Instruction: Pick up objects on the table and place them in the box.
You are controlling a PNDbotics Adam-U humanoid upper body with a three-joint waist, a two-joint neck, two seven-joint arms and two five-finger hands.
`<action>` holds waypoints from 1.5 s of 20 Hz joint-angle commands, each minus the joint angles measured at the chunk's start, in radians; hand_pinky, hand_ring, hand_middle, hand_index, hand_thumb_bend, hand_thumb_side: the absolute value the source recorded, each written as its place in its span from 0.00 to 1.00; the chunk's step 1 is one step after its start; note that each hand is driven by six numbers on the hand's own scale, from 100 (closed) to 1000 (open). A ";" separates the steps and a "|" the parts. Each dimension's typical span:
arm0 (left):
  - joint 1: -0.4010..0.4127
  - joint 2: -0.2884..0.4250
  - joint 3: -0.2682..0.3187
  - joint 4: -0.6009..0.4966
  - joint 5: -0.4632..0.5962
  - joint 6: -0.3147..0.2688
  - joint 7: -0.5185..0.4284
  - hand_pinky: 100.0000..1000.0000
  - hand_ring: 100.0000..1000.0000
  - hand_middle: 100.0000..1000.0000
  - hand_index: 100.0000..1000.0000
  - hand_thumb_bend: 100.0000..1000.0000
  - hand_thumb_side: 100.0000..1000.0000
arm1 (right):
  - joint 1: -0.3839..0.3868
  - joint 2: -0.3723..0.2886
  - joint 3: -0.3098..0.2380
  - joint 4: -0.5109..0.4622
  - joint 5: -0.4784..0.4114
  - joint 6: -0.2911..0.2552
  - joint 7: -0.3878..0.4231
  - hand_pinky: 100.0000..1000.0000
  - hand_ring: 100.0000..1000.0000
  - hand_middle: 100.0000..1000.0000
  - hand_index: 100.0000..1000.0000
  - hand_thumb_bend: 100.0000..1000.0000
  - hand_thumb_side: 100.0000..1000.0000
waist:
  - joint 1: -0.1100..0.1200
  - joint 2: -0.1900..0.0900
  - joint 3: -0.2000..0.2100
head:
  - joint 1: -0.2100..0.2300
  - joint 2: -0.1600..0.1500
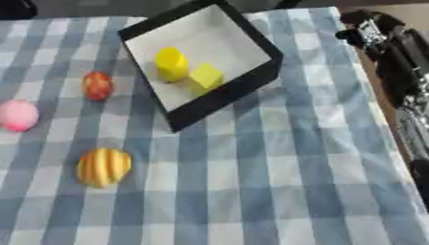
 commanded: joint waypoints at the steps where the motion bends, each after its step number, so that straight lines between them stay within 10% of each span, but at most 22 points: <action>1: -0.001 0.035 -0.006 -0.007 0.001 -0.007 -0.011 0.78 0.78 0.74 0.84 0.57 0.22 | -0.013 -0.023 -0.001 -0.007 0.005 -0.001 0.005 0.91 0.76 0.78 0.74 0.00 0.71 | 0.007 -0.062 -0.004 | 0.003 0.008; 18: -0.026 -0.047 -0.098 0.050 -0.150 -0.053 -0.025 0.79 0.79 0.76 0.86 0.58 0.08 | -0.008 -0.011 0.008 0.002 0.020 0.004 0.016 0.91 0.76 0.78 0.74 0.00 0.72 | 0.006 -0.057 -0.012 | 0.025 0.019; 30: -0.029 -0.081 -0.115 0.042 -0.256 -0.084 0.111 0.68 0.69 0.63 0.70 0.04 0.00 | -0.001 -0.008 0.008 0.004 0.024 0.006 0.018 0.91 0.76 0.78 0.74 0.00 0.73 | 0.008 -0.055 -0.016 | 0.036 0.023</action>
